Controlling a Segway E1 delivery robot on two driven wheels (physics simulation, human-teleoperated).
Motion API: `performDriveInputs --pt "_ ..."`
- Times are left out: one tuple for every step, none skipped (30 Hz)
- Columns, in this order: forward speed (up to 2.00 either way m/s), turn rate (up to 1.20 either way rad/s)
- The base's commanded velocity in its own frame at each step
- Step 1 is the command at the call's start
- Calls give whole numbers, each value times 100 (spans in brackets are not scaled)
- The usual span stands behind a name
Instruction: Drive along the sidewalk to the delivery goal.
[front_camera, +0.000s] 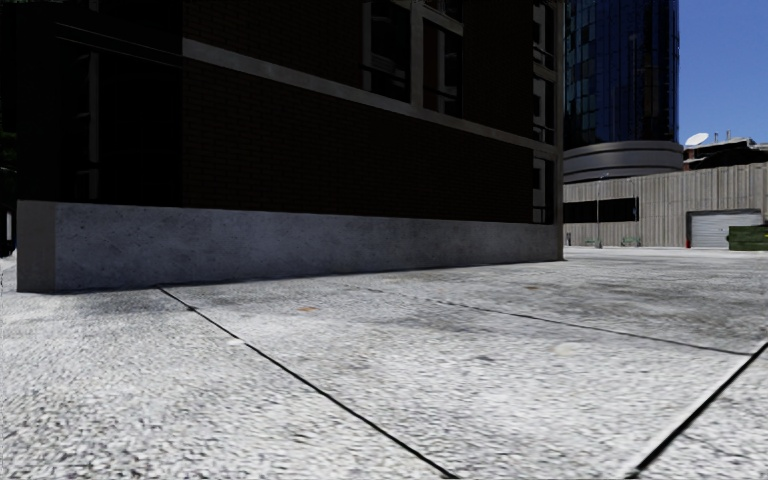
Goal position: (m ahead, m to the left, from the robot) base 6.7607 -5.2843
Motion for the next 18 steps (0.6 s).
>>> performDriveInputs --pt "200 -43" --pt "200 -43" --pt "200 -43" --pt "200 -43" --pt "200 -43" --pt "200 -43" --pt "200 -43" --pt "200 -43" --pt "200 -43" --pt "200 -43" --pt "200 -43" --pt "200 -43" --pt "200 -43" --pt "200 -43" --pt "200 -43" --pt "200 -43" --pt "200 -43" --pt "200 -43"
